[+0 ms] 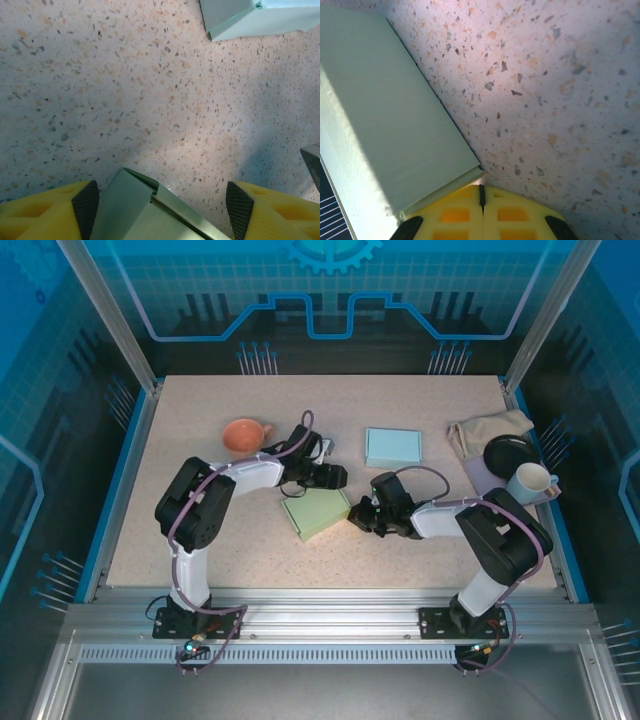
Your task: Fold the paper box
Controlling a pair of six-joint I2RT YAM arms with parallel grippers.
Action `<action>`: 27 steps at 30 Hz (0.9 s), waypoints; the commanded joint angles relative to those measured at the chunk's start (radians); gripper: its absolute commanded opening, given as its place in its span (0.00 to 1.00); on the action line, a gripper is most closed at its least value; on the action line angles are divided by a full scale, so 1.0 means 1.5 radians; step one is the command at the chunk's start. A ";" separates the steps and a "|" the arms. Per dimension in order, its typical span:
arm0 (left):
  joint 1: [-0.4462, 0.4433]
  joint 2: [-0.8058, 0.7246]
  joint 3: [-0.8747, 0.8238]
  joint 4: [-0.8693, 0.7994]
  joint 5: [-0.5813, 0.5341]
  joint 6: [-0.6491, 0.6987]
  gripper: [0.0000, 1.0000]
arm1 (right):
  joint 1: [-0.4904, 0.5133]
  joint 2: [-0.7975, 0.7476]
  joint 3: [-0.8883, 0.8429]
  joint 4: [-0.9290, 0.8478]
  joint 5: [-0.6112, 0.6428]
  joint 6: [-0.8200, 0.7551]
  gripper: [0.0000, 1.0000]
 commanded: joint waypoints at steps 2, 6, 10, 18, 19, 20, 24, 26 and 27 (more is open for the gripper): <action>-0.103 -0.005 -0.039 0.047 0.156 -0.110 0.71 | -0.023 0.055 -0.008 0.044 0.111 -0.005 0.00; -0.093 -0.028 -0.030 -0.001 0.102 -0.095 0.72 | -0.028 0.047 -0.015 0.043 0.109 -0.002 0.00; -0.052 -0.048 0.022 -0.108 -0.012 -0.063 0.75 | -0.029 0.017 -0.021 0.020 0.118 -0.005 0.00; 0.054 -0.133 -0.014 -0.128 -0.123 -0.093 0.83 | -0.029 -0.076 -0.020 -0.067 0.146 -0.055 0.00; 0.062 -0.153 -0.033 -0.121 -0.129 -0.098 0.83 | -0.029 -0.091 -0.019 -0.084 0.146 -0.062 0.00; 0.068 -0.167 -0.048 -0.117 -0.135 -0.101 0.84 | -0.029 -0.102 -0.018 -0.103 0.146 -0.068 0.00; 0.076 -0.223 -0.127 -0.097 -0.146 -0.102 0.85 | -0.007 -0.164 -0.024 -0.201 0.149 -0.054 0.00; 0.077 -0.239 -0.167 -0.072 -0.132 -0.106 0.85 | 0.020 -0.197 -0.046 -0.207 0.151 -0.031 0.00; 0.076 -0.245 -0.183 -0.061 -0.125 -0.107 0.85 | 0.038 -0.214 -0.061 -0.204 0.157 -0.012 0.00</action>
